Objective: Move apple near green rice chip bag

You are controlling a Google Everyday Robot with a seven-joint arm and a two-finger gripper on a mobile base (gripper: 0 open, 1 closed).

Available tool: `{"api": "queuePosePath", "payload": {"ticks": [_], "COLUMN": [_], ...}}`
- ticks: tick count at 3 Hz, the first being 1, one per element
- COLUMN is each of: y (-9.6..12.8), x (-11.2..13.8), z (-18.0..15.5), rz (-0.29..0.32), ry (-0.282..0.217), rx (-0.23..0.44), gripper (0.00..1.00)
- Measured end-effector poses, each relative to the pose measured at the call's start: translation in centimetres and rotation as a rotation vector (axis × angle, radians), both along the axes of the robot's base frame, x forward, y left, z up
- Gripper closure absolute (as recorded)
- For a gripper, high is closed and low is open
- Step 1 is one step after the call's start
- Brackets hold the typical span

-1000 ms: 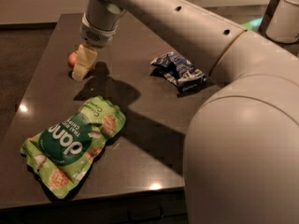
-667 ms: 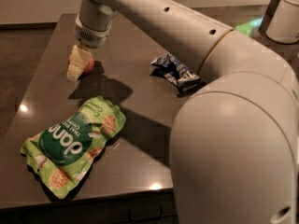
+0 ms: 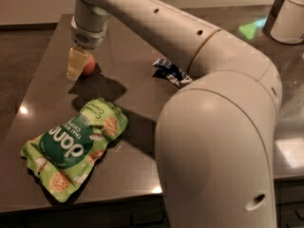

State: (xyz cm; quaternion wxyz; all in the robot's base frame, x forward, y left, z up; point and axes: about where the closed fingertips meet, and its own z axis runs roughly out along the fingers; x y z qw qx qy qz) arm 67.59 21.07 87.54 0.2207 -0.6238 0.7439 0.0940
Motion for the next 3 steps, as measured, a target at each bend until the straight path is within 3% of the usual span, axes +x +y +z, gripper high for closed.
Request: {"api": "queuePosePath", "payload": {"ticks": [2, 3], "y": [-0.4, -1.6], "x": [0.3, 0.2], "z": [-0.9, -0.4], "rz": [0.004, 0.022], "ry": [0.008, -0.005], "rx": [-0.024, -0.012], "gripper": [0.65, 0.88]}}
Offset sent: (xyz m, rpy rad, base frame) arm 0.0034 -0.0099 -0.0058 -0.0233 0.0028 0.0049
